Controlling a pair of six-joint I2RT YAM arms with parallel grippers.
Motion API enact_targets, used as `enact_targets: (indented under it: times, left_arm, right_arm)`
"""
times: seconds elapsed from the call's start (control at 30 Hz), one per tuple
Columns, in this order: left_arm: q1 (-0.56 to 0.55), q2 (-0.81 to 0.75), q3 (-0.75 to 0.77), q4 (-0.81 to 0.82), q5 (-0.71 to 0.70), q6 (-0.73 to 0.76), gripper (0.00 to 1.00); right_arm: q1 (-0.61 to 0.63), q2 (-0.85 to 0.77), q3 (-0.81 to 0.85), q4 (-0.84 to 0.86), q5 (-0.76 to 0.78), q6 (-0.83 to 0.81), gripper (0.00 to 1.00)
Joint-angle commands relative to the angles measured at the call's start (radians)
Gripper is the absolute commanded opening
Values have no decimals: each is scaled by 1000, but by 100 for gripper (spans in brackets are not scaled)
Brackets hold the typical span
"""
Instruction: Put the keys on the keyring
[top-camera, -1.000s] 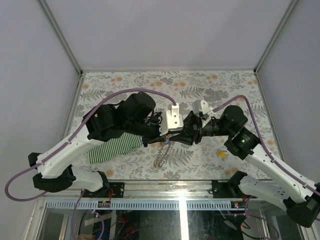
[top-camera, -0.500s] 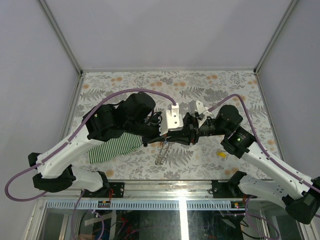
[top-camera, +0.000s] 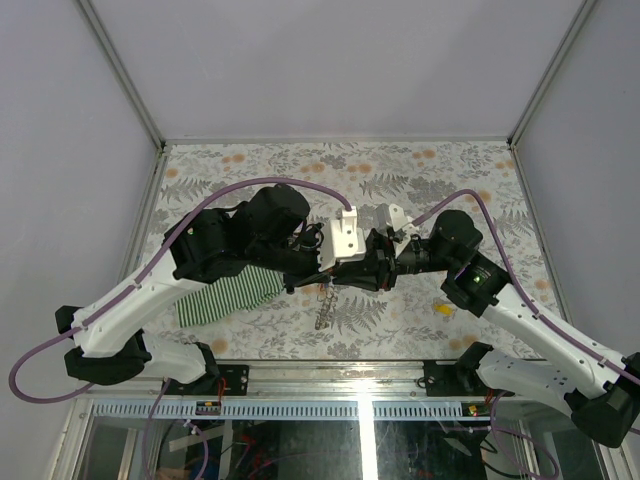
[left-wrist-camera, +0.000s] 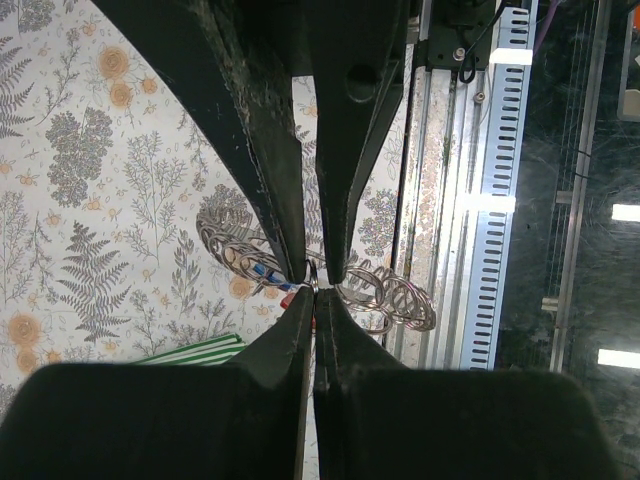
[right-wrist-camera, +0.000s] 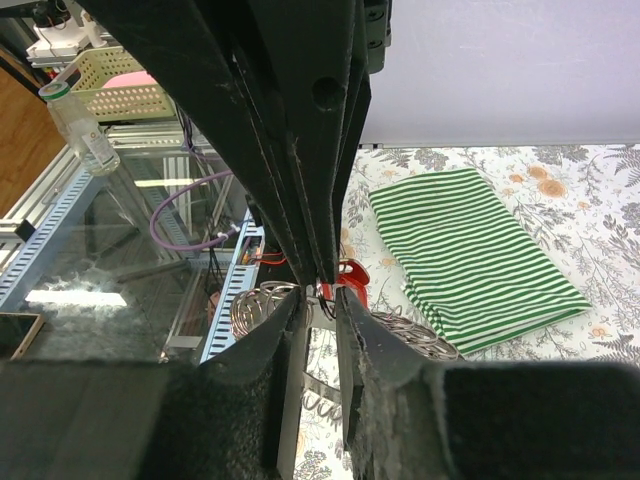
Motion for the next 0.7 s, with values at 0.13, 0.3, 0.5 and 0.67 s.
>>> enact_targets:
  times: [0.13,0.3,0.5,0.67]
  left_arm:
    - [-7,-19,17,47,-4,8,0]
    - [-9,-18,20,50,4,3,0]
    - [-9,-24,15,60,-8,1,0]
    - [-8,-94,-48,153,-13,-10,19]
  right_arm:
    - [17,18,11,53,0,6,19]
    - [22,17,8,57,3,3,12]
    - [22,-4,7,72,13,-2,0]
    - [23,-60,11,75,43,-10,0]
